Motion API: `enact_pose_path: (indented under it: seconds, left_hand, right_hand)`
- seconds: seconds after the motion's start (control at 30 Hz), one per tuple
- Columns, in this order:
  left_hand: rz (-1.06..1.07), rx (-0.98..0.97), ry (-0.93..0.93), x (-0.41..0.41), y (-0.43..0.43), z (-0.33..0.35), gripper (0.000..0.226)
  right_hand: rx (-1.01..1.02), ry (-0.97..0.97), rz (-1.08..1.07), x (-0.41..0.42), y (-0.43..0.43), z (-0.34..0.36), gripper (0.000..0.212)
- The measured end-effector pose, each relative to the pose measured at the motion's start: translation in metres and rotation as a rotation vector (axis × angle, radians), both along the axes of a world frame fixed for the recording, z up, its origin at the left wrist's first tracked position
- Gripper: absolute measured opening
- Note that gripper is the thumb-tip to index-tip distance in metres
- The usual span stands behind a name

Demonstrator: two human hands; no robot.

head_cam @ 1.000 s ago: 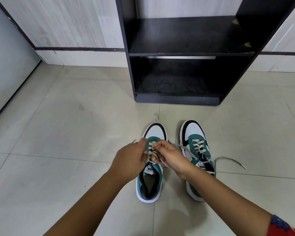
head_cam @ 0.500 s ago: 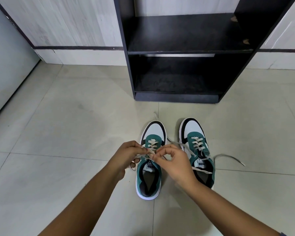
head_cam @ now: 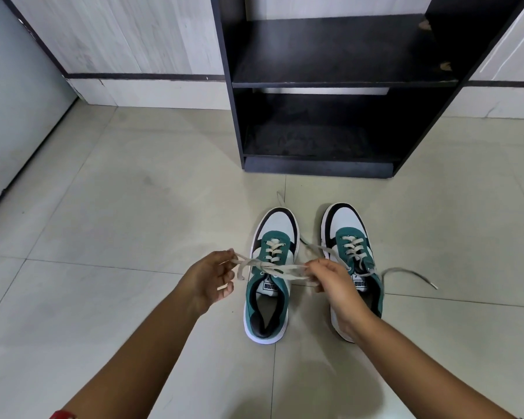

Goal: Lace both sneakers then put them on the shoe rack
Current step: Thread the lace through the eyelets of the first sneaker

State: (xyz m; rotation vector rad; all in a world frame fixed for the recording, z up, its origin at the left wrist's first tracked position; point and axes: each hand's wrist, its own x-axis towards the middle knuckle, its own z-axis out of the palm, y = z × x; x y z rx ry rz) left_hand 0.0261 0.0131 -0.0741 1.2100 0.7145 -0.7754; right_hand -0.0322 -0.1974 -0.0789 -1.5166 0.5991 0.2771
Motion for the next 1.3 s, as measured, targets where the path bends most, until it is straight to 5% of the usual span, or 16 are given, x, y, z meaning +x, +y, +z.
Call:
enact_pose_path:
  seconds: [0.13, 0.27, 0.37, 0.57, 0.73, 1.13, 1.2, 1.3]
  left_hand:
    - [-0.056, -0.101, 0.049, 0.0, 0.001, -0.008, 0.025]
    - [0.111, -0.367, 0.093, 0.001, -0.001, -0.015, 0.028]
    - [0.145, -0.317, 0.095, 0.003, -0.001, -0.025, 0.026]
    - [-0.114, 0.315, -0.264, 0.008, -0.009, -0.034, 0.026]
    - [-0.265, 0.629, -0.556, 0.005, -0.011, -0.045, 0.024]
    - [-0.259, 0.618, -0.437, 0.006, -0.008, -0.048, 0.023]
    - [-0.194, 0.491, -0.265, 0.006, -0.009, -0.044, 0.021]
    - [-0.041, 0.254, -0.072, -0.003, -0.004, -0.037, 0.021]
  right_hand:
    - [0.291, 0.009, -0.037, 0.0, 0.0, 0.003, 0.031]
    - [0.75, 0.022, -0.147, 0.006, 0.0, 0.001, 0.034]
    - [0.476, 0.069, -0.06, 0.008, 0.0, -0.008, 0.03]
    - [-0.531, -0.227, 0.437, 0.009, -0.006, -0.011, 0.031]
    - [-0.943, -0.288, 0.616, 0.007, -0.003, -0.01, 0.022]
    - [-1.131, -0.284, 0.689, 0.001, -0.001, -0.013, 0.023]
    - [-0.953, -0.224, 0.59, 0.0, 0.001, -0.015, 0.019]
    - [-0.392, -0.117, 0.227, -0.001, 0.004, -0.018, 0.007]
